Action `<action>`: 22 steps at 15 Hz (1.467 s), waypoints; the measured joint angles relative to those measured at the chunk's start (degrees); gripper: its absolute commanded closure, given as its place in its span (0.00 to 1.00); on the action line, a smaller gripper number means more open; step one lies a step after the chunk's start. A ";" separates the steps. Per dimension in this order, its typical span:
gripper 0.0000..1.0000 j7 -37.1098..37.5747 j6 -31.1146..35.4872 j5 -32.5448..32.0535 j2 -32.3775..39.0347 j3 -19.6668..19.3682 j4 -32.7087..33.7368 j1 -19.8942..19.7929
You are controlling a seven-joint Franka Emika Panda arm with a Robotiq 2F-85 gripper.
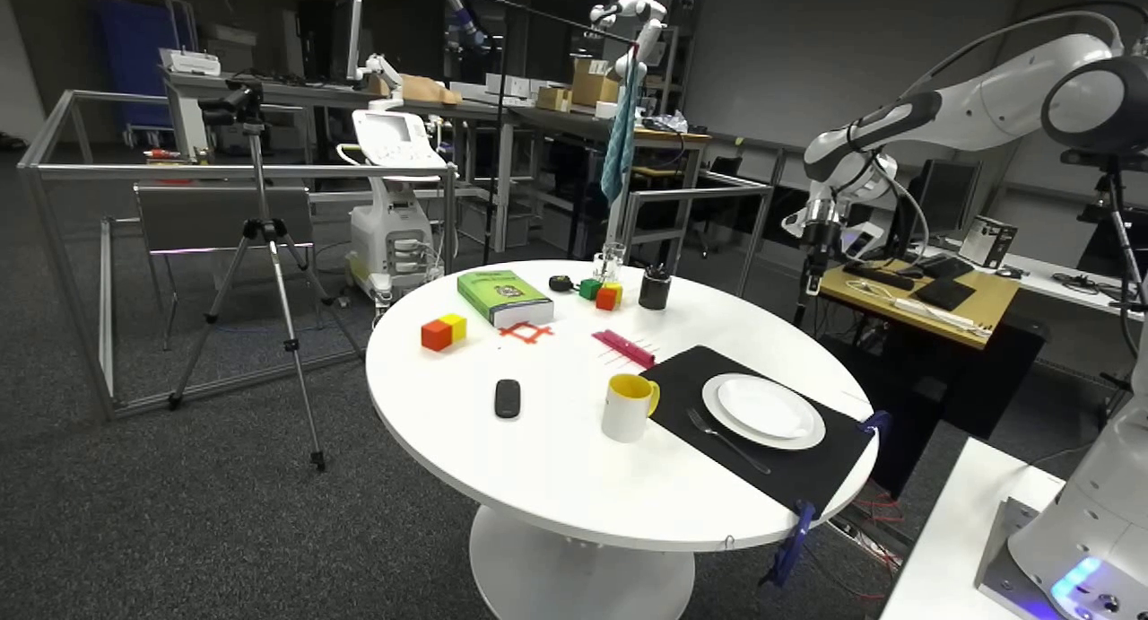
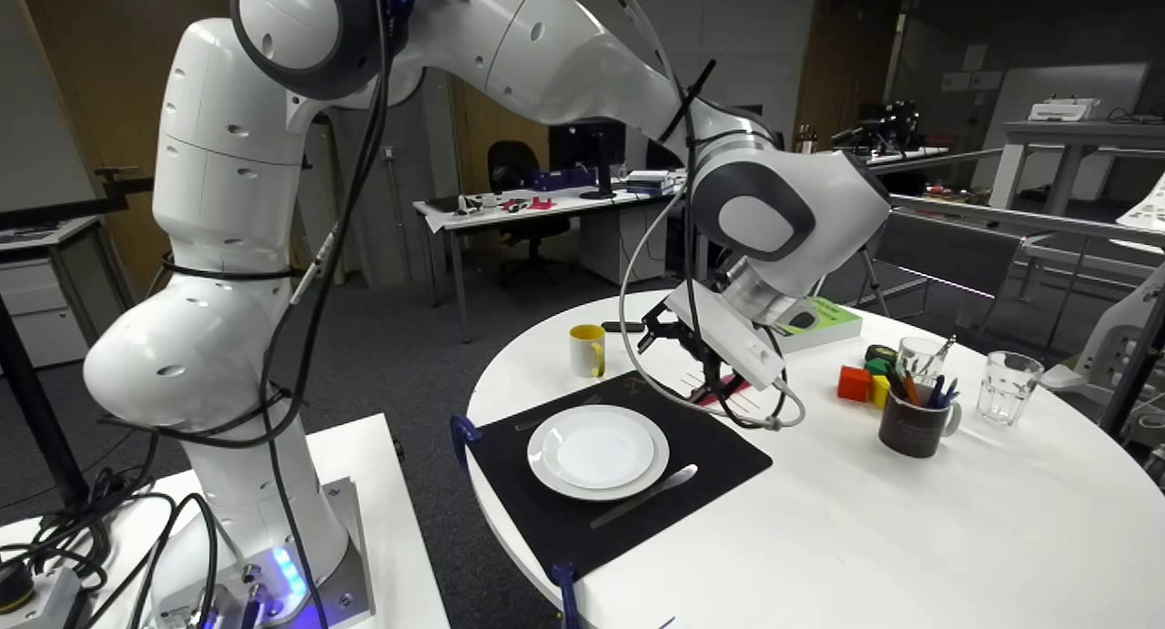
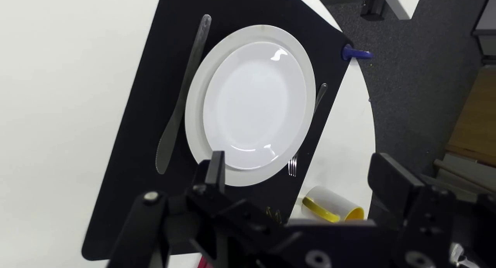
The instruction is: Move the plates backwards
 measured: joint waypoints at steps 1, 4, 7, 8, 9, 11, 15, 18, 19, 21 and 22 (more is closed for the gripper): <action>0.00 0.00 -0.01 0.00 0.81 0.29 0.45 0.00; 0.00 0.00 -0.07 -0.07 3.79 1.01 2.54 0.00; 0.00 -0.01 -0.12 -0.48 6.78 1.56 5.14 -0.05; 0.00 -0.03 -0.17 -0.62 7.68 1.76 6.04 -0.07; 0.00 -0.03 -0.23 -0.77 8.56 1.94 6.93 -0.09; 0.00 -0.06 -0.41 -1.24 10.25 2.31 8.66 -0.15; 0.00 -0.19 -2.68 -2.26 14.08 3.68 12.65 -0.88; 0.00 -0.35 -4.76 -2.39 17.31 4.82 15.88 -1.57; 0.00 -0.39 -5.33 -2.39 18.36 5.07 16.98 -1.69; 0.00 -0.43 -6.57 -2.40 20.47 5.57 19.13 -2.04; 0.00 -0.43 -7.02 -2.40 21.42 5.86 20.21 -2.27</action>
